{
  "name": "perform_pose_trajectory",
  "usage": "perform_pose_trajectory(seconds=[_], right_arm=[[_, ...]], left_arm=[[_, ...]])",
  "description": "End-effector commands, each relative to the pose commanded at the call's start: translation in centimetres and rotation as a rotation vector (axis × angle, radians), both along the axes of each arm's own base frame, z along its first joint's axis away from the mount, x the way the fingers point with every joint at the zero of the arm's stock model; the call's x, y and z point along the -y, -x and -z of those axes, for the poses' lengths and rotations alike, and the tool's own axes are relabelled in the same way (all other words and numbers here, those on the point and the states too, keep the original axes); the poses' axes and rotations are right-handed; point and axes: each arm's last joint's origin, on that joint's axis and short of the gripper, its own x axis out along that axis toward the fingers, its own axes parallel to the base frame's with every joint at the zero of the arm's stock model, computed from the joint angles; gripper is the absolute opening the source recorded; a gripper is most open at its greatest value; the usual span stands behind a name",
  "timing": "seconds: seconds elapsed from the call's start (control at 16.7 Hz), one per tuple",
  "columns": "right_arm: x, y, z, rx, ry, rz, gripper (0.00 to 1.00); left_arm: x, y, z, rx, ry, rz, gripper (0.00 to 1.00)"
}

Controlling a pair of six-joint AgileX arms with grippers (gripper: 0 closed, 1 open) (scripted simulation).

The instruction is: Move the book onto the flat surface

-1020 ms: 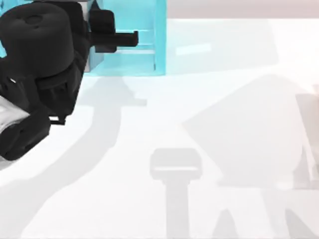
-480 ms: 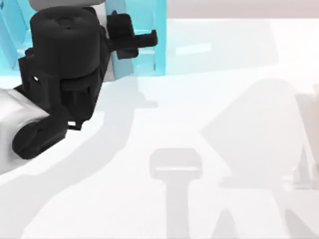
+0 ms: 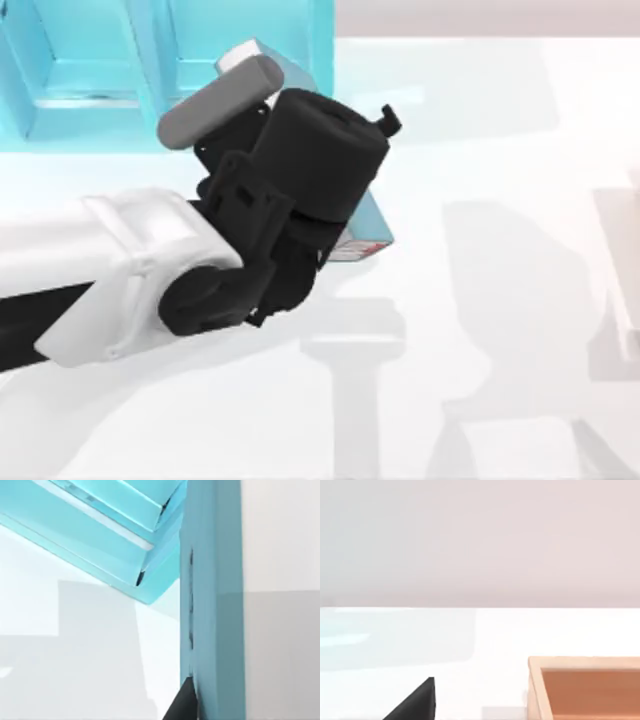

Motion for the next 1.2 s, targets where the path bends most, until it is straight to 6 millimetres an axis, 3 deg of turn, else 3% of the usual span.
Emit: perform_pose_trajectory(seconds=[0.24,0.48,0.84,1.2], right_arm=[[0.0,0.0,0.0,0.0,0.0,0.0,1.0],[0.0,0.0,0.0,0.0,0.0,0.0,1.0],[0.0,0.0,0.0,0.0,0.0,0.0,1.0],[0.0,0.0,0.0,0.0,0.0,0.0,1.0]], left_arm=[[3.5,2.6,2.8,-0.131,0.159,-0.174,0.0],[6.4,6.1,5.5,-0.157,0.293,-0.372,0.0],[9.6,11.7,8.5,-0.018,0.514,-0.561,0.0],[11.4,16.0,10.0,0.139,0.754,-0.564,0.0]])
